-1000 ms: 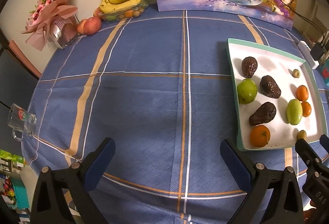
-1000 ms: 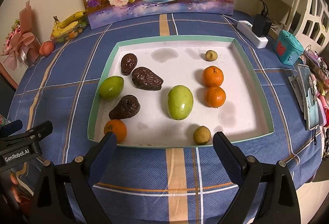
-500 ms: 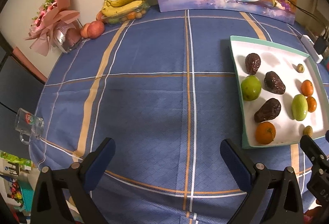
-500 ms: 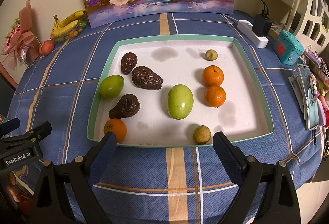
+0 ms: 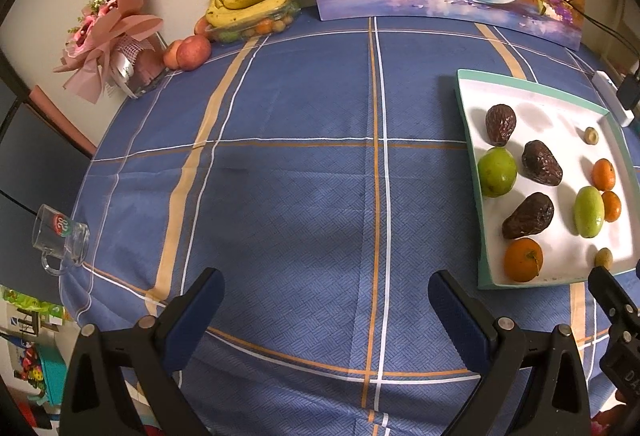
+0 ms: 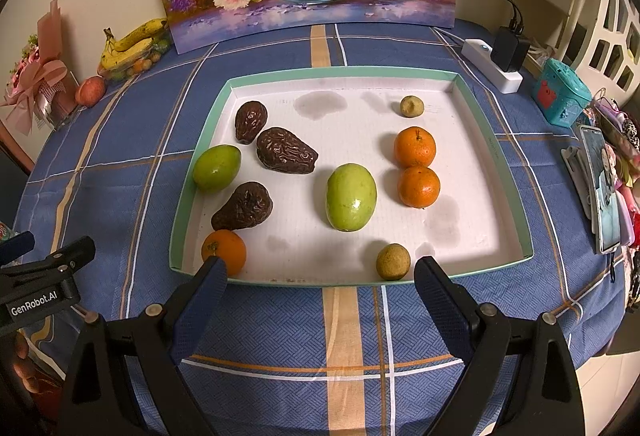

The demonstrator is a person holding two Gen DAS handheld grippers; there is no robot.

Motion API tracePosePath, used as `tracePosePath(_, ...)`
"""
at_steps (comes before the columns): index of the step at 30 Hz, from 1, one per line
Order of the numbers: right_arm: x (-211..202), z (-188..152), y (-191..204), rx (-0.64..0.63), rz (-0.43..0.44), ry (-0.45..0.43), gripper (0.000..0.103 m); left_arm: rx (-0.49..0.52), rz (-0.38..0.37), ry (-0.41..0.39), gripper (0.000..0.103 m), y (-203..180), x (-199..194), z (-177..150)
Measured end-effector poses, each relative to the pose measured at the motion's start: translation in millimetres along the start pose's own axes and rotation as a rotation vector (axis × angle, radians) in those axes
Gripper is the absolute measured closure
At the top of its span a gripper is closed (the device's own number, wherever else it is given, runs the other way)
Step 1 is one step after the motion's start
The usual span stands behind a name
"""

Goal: Organize fruits

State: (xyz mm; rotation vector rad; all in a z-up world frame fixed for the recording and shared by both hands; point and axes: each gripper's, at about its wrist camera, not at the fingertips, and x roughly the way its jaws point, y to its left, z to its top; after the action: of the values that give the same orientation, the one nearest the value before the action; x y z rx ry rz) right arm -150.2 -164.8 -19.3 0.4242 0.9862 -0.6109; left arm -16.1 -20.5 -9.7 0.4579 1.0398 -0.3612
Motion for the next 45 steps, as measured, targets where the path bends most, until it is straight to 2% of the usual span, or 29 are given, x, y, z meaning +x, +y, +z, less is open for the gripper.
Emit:
tracePosePath(22, 0.2, 0.0, 0.7, 0.002, -0.001, 0.001, 0.008, -0.001, -0.02, -0.027, 0.0, 0.7, -4.5, 2.2)
tracePosePath(45, 0.5, -0.6, 0.8, 0.0, -0.001, 0.002, 0.008, -0.027, 0.003, -0.037, 0.0, 3.4, -6.4, 1.5)
